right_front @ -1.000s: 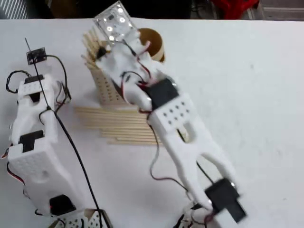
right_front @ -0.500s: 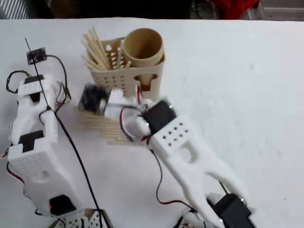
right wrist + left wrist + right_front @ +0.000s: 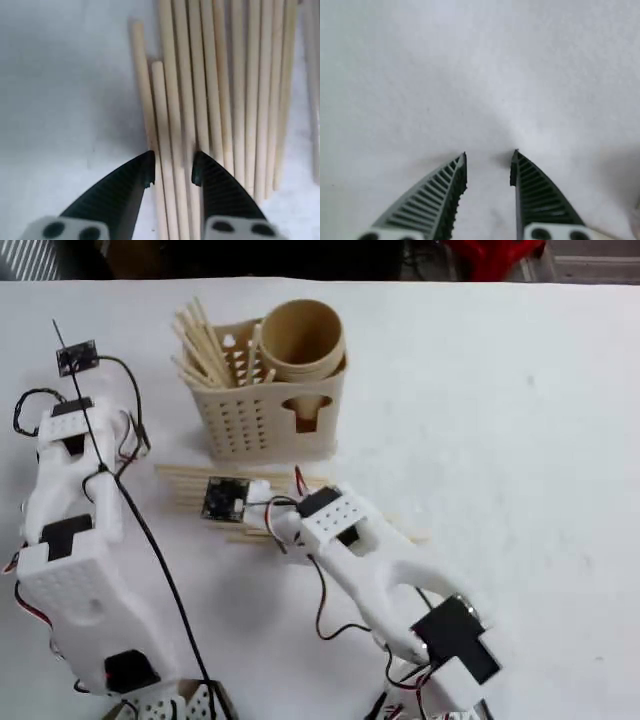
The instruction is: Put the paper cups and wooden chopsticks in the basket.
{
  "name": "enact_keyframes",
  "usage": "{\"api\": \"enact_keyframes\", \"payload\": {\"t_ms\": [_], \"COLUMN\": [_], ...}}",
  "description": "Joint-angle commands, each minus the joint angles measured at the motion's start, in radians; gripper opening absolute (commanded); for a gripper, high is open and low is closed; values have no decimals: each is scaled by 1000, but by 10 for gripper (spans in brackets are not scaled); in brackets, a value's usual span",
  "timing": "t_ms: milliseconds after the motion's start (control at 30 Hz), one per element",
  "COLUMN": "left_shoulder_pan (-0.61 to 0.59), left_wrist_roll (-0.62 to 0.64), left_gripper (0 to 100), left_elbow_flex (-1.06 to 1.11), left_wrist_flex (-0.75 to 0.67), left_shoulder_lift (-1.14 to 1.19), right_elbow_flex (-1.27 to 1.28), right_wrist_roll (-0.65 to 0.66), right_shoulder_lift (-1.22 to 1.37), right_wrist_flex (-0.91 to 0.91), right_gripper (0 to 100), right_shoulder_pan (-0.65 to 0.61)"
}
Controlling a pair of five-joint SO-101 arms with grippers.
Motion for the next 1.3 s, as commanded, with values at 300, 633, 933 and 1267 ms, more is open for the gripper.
{"api": "enact_keyframes", "payload": {"t_ms": [300,633,933,1267], "left_shoulder_pan": [13,13,13,12], "left_wrist_roll": [-6,-6,-6,-6], "left_gripper": [158,158,158,158], "left_elbow_flex": [-8,-8,-9,-8], "left_wrist_flex": [-12,-14,-14,-11], "left_shoulder_lift": [-8,-8,-8,-8], "right_elbow_flex": [-9,-15,-15,-8], "right_wrist_roll": [2,-71,-160,-155], "right_shoulder_lift": [28,-30,-421,-398], "right_wrist_flex": [16,28,216,265], "right_gripper": [45,19,19,97], "right_shoulder_pan": [16,21,21,-50]}}
